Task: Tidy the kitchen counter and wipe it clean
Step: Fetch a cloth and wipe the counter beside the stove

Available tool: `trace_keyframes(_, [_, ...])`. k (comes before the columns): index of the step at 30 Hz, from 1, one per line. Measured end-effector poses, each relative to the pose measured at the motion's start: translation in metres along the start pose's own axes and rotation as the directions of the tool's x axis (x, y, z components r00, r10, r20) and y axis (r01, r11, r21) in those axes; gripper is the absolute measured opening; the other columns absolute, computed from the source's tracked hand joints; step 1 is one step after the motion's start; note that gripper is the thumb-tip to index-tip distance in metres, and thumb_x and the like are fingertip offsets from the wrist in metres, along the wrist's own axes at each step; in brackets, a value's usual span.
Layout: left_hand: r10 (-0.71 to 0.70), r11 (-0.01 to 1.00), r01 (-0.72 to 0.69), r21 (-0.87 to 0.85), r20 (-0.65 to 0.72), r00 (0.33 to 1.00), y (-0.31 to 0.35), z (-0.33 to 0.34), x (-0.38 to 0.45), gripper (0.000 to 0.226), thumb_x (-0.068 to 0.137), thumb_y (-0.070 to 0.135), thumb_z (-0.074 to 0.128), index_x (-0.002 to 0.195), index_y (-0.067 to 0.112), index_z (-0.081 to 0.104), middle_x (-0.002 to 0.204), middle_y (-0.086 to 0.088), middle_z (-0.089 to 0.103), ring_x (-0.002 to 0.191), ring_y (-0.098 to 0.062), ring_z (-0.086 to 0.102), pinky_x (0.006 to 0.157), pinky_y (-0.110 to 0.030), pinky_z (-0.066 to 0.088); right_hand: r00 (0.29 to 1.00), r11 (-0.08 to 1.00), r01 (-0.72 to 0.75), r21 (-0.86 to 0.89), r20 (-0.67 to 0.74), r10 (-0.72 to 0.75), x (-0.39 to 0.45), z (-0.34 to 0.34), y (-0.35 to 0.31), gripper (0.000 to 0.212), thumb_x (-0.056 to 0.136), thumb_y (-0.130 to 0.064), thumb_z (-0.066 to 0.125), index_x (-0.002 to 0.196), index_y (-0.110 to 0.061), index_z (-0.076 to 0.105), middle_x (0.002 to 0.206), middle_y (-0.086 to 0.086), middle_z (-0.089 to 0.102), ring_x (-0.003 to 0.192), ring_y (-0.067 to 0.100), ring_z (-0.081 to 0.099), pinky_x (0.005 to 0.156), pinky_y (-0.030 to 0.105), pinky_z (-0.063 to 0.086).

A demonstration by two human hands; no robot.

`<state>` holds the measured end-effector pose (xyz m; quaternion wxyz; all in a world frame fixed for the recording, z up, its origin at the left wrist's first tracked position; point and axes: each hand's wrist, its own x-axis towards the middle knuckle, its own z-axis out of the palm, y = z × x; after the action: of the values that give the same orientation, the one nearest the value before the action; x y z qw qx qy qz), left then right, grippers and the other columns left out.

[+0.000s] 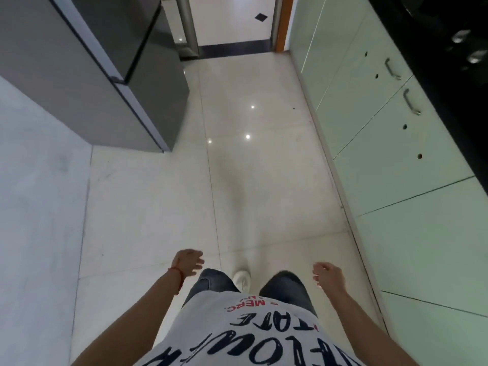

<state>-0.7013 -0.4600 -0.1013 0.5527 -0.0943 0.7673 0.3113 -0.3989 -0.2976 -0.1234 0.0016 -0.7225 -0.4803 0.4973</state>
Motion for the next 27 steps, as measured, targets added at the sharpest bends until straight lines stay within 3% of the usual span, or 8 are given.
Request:
trace_keyframes(3, [0.077, 0.997, -0.076, -0.012, 0.050, 0.996, 0.090, 0.015, 0.021, 0.027, 0.094, 0.010, 0.041, 0.071, 0.010, 0.055, 0.071, -0.010, 0.054, 0.063, -0.020, 0.048, 0.059, -0.026, 0.033, 1.000, 0.999, -0.016, -0.028, -0.016, 0.015, 0.031, -0.007, -0.036, 0.016, 0.088, -0.017, 0.055, 0.094, -0.006, 0.065, 0.089, 0.015, 0.068, 0.072, 0.024, 0.062, 0.077, 0.039, 0.051])
trace_keyframes(9, [0.193, 0.981, -0.194, 0.010, 0.040, 0.980, 0.239, 0.035, 0.076, 0.022, 0.092, 0.012, 0.045, 0.072, 0.013, 0.055, 0.072, -0.007, 0.057, 0.065, -0.018, 0.051, 0.062, -0.025, 0.036, 0.999, 0.999, -0.044, -0.026, -0.020, 0.043, 0.127, -0.021, -0.123, 0.012, 0.087, -0.012, 0.056, 0.091, -0.004, 0.065, 0.084, 0.016, 0.067, 0.063, 0.023, 0.061, 0.075, 0.038, 0.051])
trace_keyframes(14, [0.080, 0.996, -0.081, -0.031, -0.045, 0.996, 0.315, 0.038, 0.115, 0.021, 0.092, 0.010, 0.048, 0.073, 0.010, 0.056, 0.072, -0.009, 0.057, 0.063, -0.019, 0.051, 0.061, -0.024, 0.037, 0.999, 0.999, -0.041, 0.021, 0.029, 0.041, 0.211, -0.030, -0.239, 0.013, 0.088, -0.012, 0.055, 0.090, -0.003, 0.063, 0.081, 0.014, 0.064, 0.070, 0.027, 0.059, 0.075, 0.039, 0.049])
trace_keyframes(17, [0.063, 0.998, -0.065, -0.015, -0.091, 0.994, 0.362, 0.036, 0.134, 0.012, 0.092, 0.011, 0.050, 0.084, 0.005, 0.056, 0.072, -0.008, 0.057, 0.064, -0.019, 0.051, 0.061, -0.026, 0.038, 0.998, 0.999, 0.026, 0.023, 0.053, -0.027, 0.257, -0.029, -0.329, 0.015, 0.087, -0.013, 0.055, 0.092, -0.003, 0.064, 0.083, 0.015, 0.065, 0.071, 0.026, 0.060, 0.073, 0.038, 0.048])
trace_keyframes(23, [0.037, 0.998, -0.044, -0.051, -0.131, 0.991, 0.446, 0.016, 0.177, 0.011, 0.091, 0.013, 0.050, 0.087, 0.005, 0.057, 0.073, -0.007, 0.059, 0.068, -0.019, 0.053, 0.063, -0.026, 0.039, 0.980, 0.985, 0.142, 0.101, 0.123, -0.154, 0.326, 0.003, -0.500, 0.009, 0.087, -0.014, 0.055, 0.092, -0.009, 0.061, 0.074, 0.005, 0.062, 0.065, 0.019, 0.059, 0.057, 0.026, 0.044])
trace_keyframes(27, [-0.011, 0.998, 0.002, -0.057, -0.154, 0.988, 0.508, -0.007, 0.221, 0.009, 0.090, 0.012, 0.051, 0.089, 0.004, 0.055, 0.071, -0.009, 0.058, 0.064, -0.021, 0.051, 0.061, -0.026, 0.037, 0.974, 0.979, 0.161, 0.128, 0.140, -0.178, 0.368, 0.027, -0.586, 0.007, 0.086, -0.016, 0.055, 0.089, -0.013, 0.061, 0.077, 0.003, 0.063, 0.067, 0.018, 0.060, 0.060, 0.026, 0.045])
